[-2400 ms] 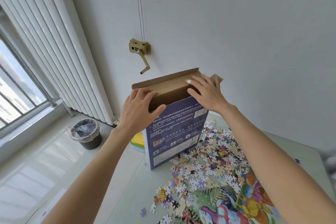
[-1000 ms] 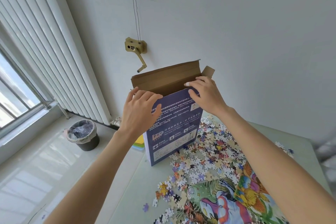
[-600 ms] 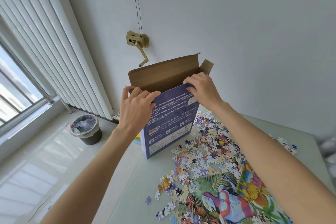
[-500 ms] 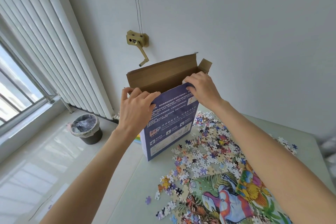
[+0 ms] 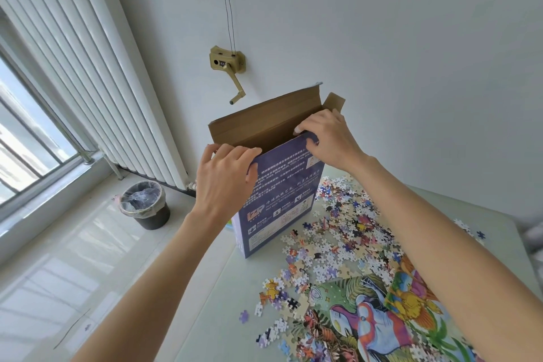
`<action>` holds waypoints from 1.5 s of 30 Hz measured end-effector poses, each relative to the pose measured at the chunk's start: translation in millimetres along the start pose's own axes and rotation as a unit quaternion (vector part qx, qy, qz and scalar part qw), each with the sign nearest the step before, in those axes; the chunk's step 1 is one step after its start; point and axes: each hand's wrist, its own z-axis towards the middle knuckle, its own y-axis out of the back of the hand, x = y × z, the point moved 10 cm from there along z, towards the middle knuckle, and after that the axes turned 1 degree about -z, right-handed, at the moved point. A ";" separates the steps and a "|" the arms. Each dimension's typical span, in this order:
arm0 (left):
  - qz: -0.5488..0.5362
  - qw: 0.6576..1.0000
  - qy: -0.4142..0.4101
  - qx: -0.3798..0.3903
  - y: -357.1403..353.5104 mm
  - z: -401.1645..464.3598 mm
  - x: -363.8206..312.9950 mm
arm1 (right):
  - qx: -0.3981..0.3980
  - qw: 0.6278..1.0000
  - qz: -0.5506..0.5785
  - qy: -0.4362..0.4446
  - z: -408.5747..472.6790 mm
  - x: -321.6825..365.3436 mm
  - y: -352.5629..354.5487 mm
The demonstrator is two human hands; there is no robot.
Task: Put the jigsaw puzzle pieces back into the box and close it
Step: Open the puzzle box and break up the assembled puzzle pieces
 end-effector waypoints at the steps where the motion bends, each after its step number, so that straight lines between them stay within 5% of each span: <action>1: 0.008 1.000 -0.004 -0.009 3.0 2.1 -1.1 | 0.008 1.000 0.000 0.000 -0.3 0.3 -1.0; 13: -0.004 1.000 0.009 0.008 -1.9 8.2 4.9 | 0.022 1.000 0.002 -0.015 -3.1 1.7 -5.0; 28: -0.029 0.995 -0.022 -0.091 16.8 8.3 -5.8 | -0.055 0.998 0.018 -0.007 -7.1 12.7 5.9; 34: -0.209 0.962 -0.080 -0.155 36.0 -11.0 -39.6 | -0.157 0.985 0.048 -0.045 -45.6 14.2 40.7; 38: -0.347 0.938 -0.009 0.005 -11.6 -40.2 -78.1 | -0.143 0.978 0.080 -0.128 -135.5 -3.0 27.2; 42: -0.351 0.890 0.047 0.287 -106.9 -108.1 -132.4 | -0.030 0.964 0.081 -0.253 -262.8 -33.3 -22.7; 45: -0.322 0.853 0.051 0.408 -156.0 -164.7 -168.5 | 0.037 0.933 0.076 -0.350 -358.2 -53.8 -47.9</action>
